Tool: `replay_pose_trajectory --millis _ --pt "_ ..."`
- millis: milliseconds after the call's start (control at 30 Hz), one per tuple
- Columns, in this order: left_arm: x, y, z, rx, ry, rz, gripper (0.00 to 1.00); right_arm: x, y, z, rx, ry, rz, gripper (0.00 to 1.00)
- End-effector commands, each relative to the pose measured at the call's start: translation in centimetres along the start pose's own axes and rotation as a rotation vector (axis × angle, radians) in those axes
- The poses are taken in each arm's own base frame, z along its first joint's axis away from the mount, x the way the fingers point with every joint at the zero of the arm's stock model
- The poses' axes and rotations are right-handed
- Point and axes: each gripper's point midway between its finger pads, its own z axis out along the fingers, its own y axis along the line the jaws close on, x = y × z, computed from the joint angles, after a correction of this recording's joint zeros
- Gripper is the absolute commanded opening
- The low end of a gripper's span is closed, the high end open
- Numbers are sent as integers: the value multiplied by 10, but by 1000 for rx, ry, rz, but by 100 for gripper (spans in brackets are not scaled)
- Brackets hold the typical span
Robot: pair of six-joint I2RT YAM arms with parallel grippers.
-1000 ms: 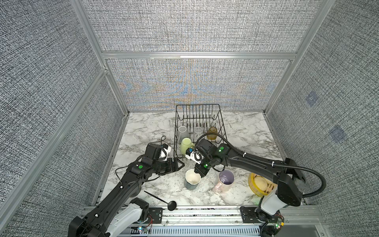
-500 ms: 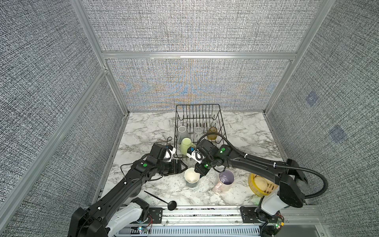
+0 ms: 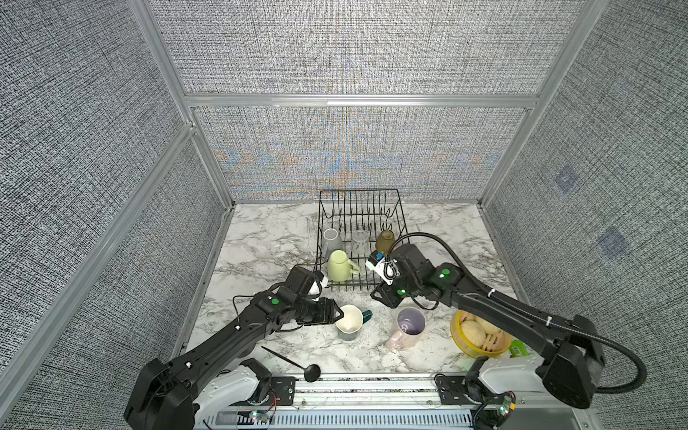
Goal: Load cups into a dish rack
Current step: Pick up the cup from the bottom-center of the table.
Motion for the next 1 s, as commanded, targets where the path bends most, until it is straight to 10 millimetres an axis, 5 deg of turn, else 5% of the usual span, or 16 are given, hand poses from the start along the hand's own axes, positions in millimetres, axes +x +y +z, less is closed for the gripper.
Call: replay_pose_trajectory --millis 0,233,567,700,967 --pt "-6 -2 5 -29 -18 18 65 -12 -11 -12 34 -80 6 40" --pt "-2 12 16 -178 22 67 56 -11 -25 -24 74 -161 41 42" --pt "-4 7 20 -196 22 92 0 -8 -39 -30 151 -198 80 42" --pt "-11 -1 5 -189 -27 129 0 -12 -51 -53 233 -291 86 44" --pt "-34 -42 -32 -68 -184 224 0 -20 -36 -82 141 -482 97 68"
